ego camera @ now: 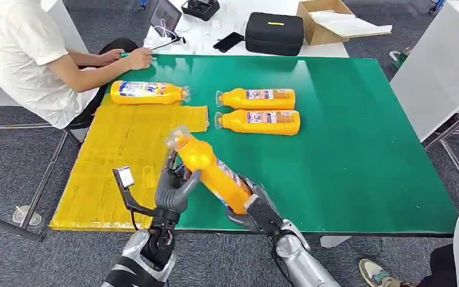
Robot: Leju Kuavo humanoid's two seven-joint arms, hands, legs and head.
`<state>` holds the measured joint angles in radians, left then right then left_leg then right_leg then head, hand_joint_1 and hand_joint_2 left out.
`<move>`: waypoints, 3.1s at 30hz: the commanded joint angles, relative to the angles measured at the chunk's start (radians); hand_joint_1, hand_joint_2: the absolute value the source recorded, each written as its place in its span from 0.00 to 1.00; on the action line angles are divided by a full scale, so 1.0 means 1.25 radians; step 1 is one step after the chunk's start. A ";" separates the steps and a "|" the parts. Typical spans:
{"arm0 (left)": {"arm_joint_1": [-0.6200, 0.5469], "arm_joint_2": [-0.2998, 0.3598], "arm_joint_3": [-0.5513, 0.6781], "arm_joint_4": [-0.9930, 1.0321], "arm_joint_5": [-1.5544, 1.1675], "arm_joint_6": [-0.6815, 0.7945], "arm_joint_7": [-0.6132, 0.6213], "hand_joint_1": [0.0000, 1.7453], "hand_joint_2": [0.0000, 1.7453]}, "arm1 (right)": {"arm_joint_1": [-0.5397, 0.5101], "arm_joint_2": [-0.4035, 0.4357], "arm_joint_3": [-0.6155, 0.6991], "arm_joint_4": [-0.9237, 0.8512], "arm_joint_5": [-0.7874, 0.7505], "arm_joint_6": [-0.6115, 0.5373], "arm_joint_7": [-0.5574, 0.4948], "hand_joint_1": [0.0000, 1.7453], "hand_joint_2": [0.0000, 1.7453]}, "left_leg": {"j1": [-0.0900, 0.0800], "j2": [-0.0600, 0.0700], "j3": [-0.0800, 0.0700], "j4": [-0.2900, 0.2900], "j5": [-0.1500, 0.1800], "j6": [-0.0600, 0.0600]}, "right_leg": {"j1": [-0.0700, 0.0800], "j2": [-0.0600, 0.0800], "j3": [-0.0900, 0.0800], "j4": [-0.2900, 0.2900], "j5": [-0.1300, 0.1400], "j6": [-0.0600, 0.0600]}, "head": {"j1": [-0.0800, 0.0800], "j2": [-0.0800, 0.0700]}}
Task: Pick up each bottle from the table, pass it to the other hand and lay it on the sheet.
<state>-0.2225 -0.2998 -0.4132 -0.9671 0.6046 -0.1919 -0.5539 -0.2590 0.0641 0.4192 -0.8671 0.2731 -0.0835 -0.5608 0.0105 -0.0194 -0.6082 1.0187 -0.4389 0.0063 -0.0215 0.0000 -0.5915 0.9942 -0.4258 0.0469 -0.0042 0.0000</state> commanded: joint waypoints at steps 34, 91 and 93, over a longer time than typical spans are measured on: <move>-0.123 0.022 0.077 0.156 -0.005 0.046 0.017 0.00 1.00 | -0.024 -0.041 0.164 -0.131 0.168 -0.039 0.013 1.00 1.00 | 0.000 0.002 0.001 0.000 0.000 0.000 | 0.001 0.001 0.000 0.000 0.000 -0.001 | 0.000 0.000; -0.042 0.050 -0.001 0.114 -0.157 -0.362 0.011 0.00 1.00 | -0.015 -0.020 0.092 -0.087 0.174 0.000 -0.007 1.00 1.00 | 0.001 0.003 0.002 0.000 0.000 0.000 | 0.002 0.001 0.002 -0.001 0.000 -0.002 | -0.001 0.000; -0.036 0.050 -0.009 0.094 -0.177 -0.341 0.010 0.00 1.00 | -0.012 -0.018 0.084 -0.087 0.172 0.001 -0.003 1.00 1.00 | 0.001 0.003 0.001 0.000 0.000 0.000 | 0.001 0.001 0.001 -0.001 0.000 -0.002 | 0.000 0.000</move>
<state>-0.2433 -0.2632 -0.3361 -0.8545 0.4432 -0.6740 -0.5337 -0.2502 0.0259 0.5215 -1.0262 0.4910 -0.0919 -0.5692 0.0108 -0.0183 -0.6088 1.0187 -0.4386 0.0065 -0.0212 0.0004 -0.5926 0.9942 -0.4257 0.0468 -0.0046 0.0000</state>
